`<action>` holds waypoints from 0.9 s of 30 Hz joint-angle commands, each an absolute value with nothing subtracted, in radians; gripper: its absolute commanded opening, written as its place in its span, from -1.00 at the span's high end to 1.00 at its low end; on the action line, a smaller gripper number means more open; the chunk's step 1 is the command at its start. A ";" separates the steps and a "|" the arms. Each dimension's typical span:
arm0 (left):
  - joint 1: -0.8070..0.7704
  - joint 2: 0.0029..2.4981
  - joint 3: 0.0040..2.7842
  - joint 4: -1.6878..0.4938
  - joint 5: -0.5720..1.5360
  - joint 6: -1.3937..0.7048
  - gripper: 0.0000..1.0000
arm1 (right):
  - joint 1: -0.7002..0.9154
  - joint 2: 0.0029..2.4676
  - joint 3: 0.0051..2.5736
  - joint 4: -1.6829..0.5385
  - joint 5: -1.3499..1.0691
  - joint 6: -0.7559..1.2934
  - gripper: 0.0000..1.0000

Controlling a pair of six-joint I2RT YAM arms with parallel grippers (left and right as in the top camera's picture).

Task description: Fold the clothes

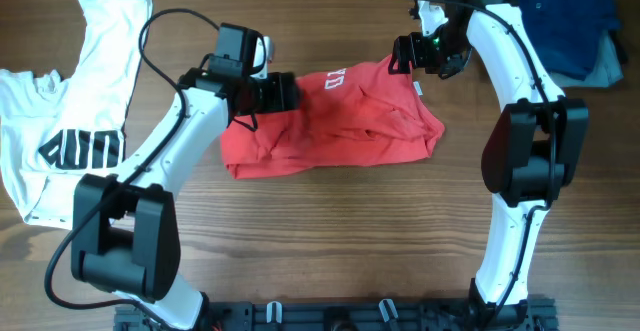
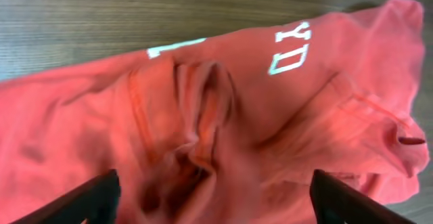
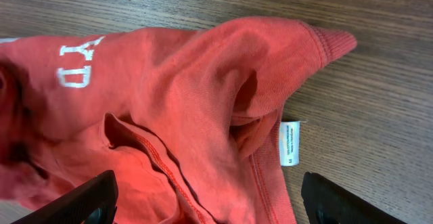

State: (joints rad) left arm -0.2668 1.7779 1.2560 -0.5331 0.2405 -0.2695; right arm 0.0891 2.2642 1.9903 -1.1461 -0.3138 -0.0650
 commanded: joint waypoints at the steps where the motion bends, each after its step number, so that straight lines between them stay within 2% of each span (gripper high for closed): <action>1: -0.259 1.777 1.271 -0.523 0.249 -0.265 -0.91 | 0.089 2.236 2.003 -1.143 -0.315 -0.080 -0.75; 6: -0.230 1.766 1.271 -0.575 0.245 -0.246 -0.86 | 0.089 2.236 2.003 -1.144 -0.315 -0.081 -0.75; 13: -0.255 1.776 1.271 -0.618 0.246 -0.224 -0.26 | 0.089 2.236 2.003 -1.137 -0.315 -0.087 -0.75; 16: -0.291 1.790 1.270 -0.640 0.246 -0.225 -0.12 | 0.089 2.236 2.003 -1.137 -0.315 -0.087 -0.75; 23: -0.358 1.863 1.270 -0.702 0.276 -0.278 -0.09 | 0.089 2.236 2.003 -1.139 -0.315 -0.099 -0.75; 27: -0.390 1.870 1.270 -0.687 0.385 -0.278 -0.07 | 0.089 2.236 2.003 -1.138 -0.315 -0.105 -0.76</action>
